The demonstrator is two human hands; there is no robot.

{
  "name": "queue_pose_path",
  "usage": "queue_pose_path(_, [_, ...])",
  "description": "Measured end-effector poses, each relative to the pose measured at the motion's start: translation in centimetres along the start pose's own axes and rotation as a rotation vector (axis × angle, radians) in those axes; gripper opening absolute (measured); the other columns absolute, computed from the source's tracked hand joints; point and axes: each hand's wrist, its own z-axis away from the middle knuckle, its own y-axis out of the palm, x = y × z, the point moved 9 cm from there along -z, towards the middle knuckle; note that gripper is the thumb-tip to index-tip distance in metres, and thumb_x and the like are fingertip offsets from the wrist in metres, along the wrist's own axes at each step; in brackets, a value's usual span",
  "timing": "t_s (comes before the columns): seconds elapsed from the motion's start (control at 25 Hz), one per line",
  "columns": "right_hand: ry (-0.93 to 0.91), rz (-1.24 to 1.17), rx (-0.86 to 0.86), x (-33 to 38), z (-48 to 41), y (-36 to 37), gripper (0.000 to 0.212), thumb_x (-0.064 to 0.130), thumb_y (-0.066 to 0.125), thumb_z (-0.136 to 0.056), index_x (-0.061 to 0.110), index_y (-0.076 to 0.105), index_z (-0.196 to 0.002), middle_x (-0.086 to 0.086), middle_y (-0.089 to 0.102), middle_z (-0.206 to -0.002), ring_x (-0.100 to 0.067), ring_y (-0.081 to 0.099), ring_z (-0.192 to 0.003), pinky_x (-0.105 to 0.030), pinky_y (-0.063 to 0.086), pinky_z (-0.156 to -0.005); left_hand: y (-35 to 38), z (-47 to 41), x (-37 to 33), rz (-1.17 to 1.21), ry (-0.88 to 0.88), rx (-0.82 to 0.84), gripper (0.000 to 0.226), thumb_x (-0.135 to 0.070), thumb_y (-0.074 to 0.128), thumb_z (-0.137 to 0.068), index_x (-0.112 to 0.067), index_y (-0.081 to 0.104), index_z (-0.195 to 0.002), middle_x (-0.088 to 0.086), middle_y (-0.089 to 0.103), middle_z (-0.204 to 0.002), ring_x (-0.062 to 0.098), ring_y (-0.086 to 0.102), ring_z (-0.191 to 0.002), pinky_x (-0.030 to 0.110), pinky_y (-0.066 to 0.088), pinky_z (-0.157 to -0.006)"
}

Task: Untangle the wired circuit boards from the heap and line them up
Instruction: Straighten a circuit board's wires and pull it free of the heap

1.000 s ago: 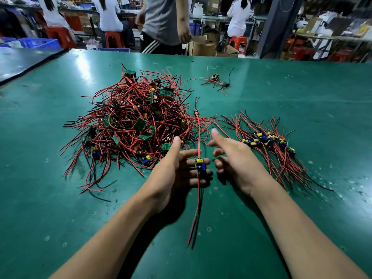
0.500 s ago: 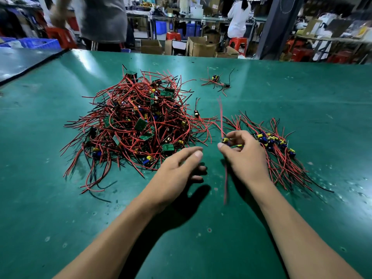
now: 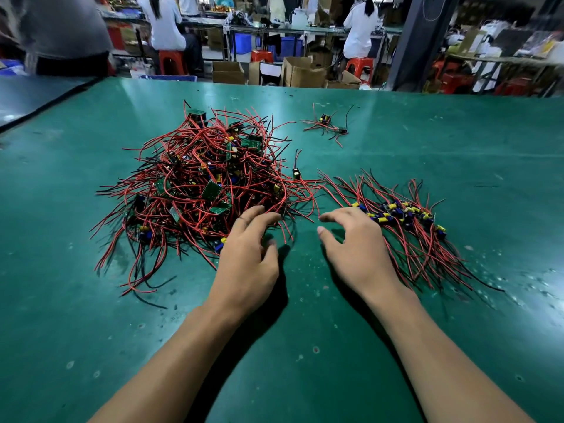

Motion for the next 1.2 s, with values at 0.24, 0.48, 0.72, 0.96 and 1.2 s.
queue_pose_path(0.24, [0.059, -0.030, 0.054, -0.9, 0.1, 0.7, 0.018, 0.023, 0.068, -0.091, 0.014, 0.076, -0.105, -0.001, 0.069, -0.108, -0.016, 0.062, -0.103, -0.030, 0.046, -0.097, -0.1, -0.2, 2.0, -0.259, -0.113, 0.083, 0.055, -0.013, 0.055, -0.091, -0.017, 0.041, -0.144, 0.005, 0.040, -0.150, 0.025, 0.045, -0.131, 0.039, 0.040, -0.107])
queue_pose_path(0.48, [0.072, -0.070, 0.054, -0.7, 0.2, 0.7, 0.013, 0.022, 0.070, -0.090, 0.016, 0.077, -0.099, 0.000, 0.071, -0.102, -0.015, 0.064, -0.096, -0.027, 0.047, -0.092, -1.3, -0.1, 1.8, -0.338, -0.109, -0.002, 0.045, -0.016, 0.056, -0.090, -0.015, 0.050, -0.135, 0.004, 0.050, -0.133, 0.030, 0.060, -0.102, 0.044, 0.052, -0.081])
queue_pose_path(0.72, [0.087, -0.089, 0.068, -0.6, 0.2, 0.6, 0.012, 0.021, 0.070, -0.090, 0.015, 0.077, -0.098, 0.000, 0.070, -0.101, -0.015, 0.063, -0.095, -0.024, 0.045, -0.089, -1.3, 0.1, 1.8, -0.358, -0.100, 0.002, 0.040, -0.020, 0.058, -0.092, -0.014, 0.055, -0.131, 0.005, 0.057, -0.122, 0.030, 0.061, -0.098, 0.045, 0.053, -0.078])
queue_pose_path(0.96, [0.136, -0.231, 0.112, 0.0, 0.5, 0.7, 0.010, 0.022, 0.070, -0.091, 0.015, 0.078, -0.093, 0.001, 0.075, -0.089, -0.014, 0.068, -0.083, -0.027, 0.052, -0.083, -2.0, 0.5, -1.2, -0.208, 0.152, -0.125, 0.019, -0.018, 0.067, -0.091, -0.010, 0.069, -0.108, 0.003, 0.071, -0.101, 0.025, 0.067, -0.091, 0.040, 0.054, -0.078])
queue_pose_path(1.2, [0.379, -0.958, 0.544, 2.3, 2.1, 4.0, 0.020, 0.036, 0.066, -0.091, 0.019, 0.077, -0.089, 0.010, 0.066, -0.073, -0.002, 0.054, -0.061, -0.013, 0.040, -0.054, -1.3, 1.9, -3.7, -0.013, 0.327, -0.148, 0.015, -0.015, 0.072, -0.087, -0.015, 0.071, -0.102, -0.009, 0.073, -0.095, 0.000, 0.063, -0.082, 0.013, 0.046, -0.077])
